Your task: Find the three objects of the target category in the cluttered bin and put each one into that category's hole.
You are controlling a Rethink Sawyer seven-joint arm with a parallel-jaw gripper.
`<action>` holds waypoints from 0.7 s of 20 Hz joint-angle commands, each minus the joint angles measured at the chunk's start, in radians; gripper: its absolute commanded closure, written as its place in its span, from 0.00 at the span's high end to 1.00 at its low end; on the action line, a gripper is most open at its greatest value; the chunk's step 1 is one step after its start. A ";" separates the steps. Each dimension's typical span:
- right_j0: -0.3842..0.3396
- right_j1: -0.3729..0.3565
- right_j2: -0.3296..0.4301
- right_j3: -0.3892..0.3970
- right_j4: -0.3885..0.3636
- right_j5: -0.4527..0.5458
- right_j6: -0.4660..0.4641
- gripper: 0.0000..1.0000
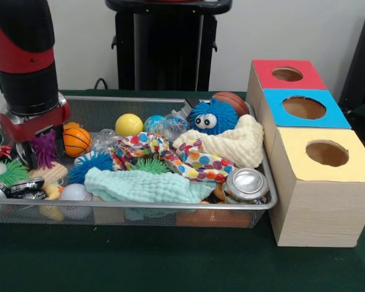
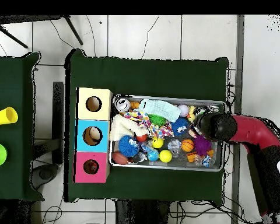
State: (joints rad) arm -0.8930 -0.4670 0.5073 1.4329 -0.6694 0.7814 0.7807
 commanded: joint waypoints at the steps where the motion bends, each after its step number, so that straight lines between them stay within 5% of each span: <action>1: -0.097 -0.013 0.082 0.104 0.019 -0.120 -0.053 1.00; 14: -0.062 0.130 0.073 -0.044 -0.056 -0.164 -0.086 1.00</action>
State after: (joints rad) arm -0.9744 -0.4243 0.5335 1.4432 -0.6711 0.6617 0.7807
